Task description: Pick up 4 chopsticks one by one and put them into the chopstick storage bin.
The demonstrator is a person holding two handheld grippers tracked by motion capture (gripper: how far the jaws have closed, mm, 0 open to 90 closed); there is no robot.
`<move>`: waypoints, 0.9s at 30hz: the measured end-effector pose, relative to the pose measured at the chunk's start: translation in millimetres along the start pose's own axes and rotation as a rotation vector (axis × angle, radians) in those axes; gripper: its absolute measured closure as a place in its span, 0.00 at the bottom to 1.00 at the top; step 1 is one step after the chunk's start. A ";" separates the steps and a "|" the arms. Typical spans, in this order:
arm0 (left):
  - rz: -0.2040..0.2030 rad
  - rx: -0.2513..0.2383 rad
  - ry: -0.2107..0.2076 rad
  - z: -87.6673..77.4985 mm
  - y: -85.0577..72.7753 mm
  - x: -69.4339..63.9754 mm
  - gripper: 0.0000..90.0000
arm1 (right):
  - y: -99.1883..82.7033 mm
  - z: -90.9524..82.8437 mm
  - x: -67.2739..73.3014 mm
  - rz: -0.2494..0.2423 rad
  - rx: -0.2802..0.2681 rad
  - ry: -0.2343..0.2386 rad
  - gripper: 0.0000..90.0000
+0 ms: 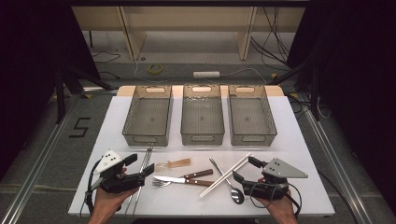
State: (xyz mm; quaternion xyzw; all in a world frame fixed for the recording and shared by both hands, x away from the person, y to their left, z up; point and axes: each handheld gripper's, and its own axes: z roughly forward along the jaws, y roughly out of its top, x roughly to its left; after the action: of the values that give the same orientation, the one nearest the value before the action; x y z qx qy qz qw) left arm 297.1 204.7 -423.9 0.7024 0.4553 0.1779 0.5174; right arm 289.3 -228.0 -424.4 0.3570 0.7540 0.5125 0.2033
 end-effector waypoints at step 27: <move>-0.008 0.137 0.142 2.7 1.8 3.7 0.24 | -2.3 2.5 -5.1 0.022 0.040 0.023 0.27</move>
State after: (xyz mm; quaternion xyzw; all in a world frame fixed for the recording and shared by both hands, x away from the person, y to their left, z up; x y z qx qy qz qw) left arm 301.8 206.2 -424.3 0.7198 0.5048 0.1937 0.4354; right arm 293.6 -230.7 -427.8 0.3633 0.7625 0.5036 0.1817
